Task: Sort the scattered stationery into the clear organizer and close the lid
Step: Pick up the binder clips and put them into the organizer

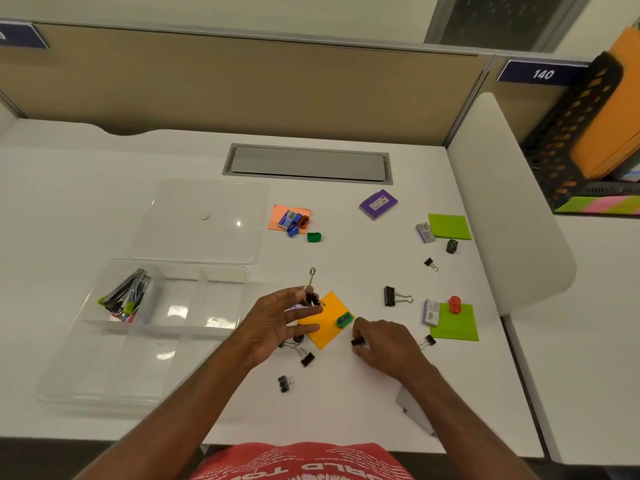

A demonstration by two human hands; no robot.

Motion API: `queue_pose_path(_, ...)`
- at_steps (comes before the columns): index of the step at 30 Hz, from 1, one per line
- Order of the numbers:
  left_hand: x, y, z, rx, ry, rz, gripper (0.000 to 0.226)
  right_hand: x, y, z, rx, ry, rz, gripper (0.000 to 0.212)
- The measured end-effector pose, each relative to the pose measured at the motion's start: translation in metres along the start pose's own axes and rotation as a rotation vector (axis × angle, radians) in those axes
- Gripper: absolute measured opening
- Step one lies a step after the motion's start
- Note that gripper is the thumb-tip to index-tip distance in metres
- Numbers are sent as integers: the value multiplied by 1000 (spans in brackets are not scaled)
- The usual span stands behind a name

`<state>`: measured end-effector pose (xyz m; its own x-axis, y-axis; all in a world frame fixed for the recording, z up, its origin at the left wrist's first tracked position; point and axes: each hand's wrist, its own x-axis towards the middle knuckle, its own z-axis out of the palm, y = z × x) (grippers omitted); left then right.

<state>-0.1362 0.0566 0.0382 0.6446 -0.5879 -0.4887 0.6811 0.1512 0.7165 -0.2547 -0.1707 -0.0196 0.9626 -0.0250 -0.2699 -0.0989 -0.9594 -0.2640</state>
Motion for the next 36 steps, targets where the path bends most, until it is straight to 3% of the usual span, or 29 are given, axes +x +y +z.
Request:
queue_pose_path(7, -5, 8, -1, -67, -1, 15, 32, 1, -7, -4, 38, 53, 86, 23)
queue_pose_path(17, -24, 30, -27, -149, 14, 51, 33, 19, -39, -20, 494, 126, 202, 14)
queue_pose_path(23, -41, 47, -66, -163, 36, 58, 34, 45, -80, -30, 846, 171, 229, 12)
queue_pose_path(30, -59, 72, -120, -240, 124, 68, 29, 67, -145, -40, 1046, 187, 230, 10)
queue_pose_path(36, -68, 98, -175, -225, 192, 104, 34, 92, -196, -45, 1023, 188, 224, 8)
